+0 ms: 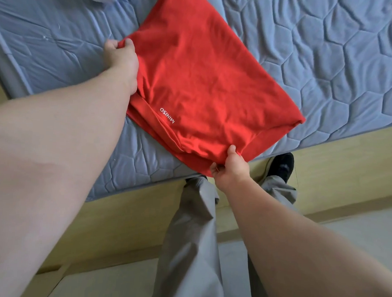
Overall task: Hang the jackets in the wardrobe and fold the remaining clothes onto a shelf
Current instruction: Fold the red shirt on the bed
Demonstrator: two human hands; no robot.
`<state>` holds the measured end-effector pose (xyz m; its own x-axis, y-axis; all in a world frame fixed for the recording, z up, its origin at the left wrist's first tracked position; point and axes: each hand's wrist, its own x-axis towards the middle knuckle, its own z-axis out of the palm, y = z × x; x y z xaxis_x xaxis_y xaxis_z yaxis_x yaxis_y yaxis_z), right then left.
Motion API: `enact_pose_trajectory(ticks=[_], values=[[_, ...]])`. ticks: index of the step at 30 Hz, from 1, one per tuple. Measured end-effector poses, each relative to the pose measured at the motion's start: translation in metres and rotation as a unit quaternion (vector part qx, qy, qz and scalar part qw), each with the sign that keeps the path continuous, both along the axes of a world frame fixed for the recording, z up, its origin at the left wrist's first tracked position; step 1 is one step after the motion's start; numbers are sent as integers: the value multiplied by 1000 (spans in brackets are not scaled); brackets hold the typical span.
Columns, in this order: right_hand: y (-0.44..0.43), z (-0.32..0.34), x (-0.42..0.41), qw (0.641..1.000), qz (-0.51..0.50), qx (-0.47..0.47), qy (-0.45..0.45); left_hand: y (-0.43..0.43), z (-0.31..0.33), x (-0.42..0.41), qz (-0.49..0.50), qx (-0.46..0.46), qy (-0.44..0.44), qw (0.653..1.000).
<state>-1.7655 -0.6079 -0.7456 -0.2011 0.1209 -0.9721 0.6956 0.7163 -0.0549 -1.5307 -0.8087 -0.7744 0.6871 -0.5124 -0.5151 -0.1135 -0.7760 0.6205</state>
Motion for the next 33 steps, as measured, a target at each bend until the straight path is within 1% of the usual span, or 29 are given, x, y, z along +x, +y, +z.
enact_pose_trajectory(ticks=[5, 8, 10, 14, 16, 17, 19, 21, 22, 24, 26, 28, 30, 32, 33], values=[[6, 7, -3, 998, 31, 18, 43, 14, 2, -5, -29, 5, -134, 991], [16, 15, -11, 997, 41, 21, 61, 24, 8, -7, -10, 13, -168, 986], [23, 21, -19, 996, 37, 26, 73, 33, 11, -7, -7, 45, -178, 983], [30, 26, -33, 996, 19, 24, 85, 47, 10, -3, 19, 100, -169, 980], [31, 24, -35, 998, -15, 0, 56, 51, 11, -2, 34, 104, -157, 981], [31, 23, -32, 999, -21, -9, 36, 53, 10, -2, 48, 94, -135, 985], [33, 23, -23, 1000, -4, -3, -9, 61, 9, -1, 84, 64, -69, 992], [35, 22, -6, 998, 25, -1, -64, 74, 8, 0, 82, 62, -15, 995], [36, 22, 5, 995, 37, -7, -93, 83, 10, 0, 68, 69, 4, 995], [36, 21, 25, 989, 54, -12, -137, 102, 12, 0, 9, 82, 32, 996], [35, 20, 41, 987, 58, -13, -149, 116, 13, 0, -61, 99, 52, 992], [32, 18, 51, 987, 78, -15, -142, 122, 14, 3, -108, 122, 50, 985], [30, 16, 58, 979, 158, 4, -129, 122, 14, 8, -133, 133, 48, 981], [28, 18, 62, 959, 250, 36, -132, 119, 12, 14, -162, 138, 28, 977], [27, 20, 63, 945, 289, 51, -142, 116, 13, 15, -182, 154, 1, 971]])
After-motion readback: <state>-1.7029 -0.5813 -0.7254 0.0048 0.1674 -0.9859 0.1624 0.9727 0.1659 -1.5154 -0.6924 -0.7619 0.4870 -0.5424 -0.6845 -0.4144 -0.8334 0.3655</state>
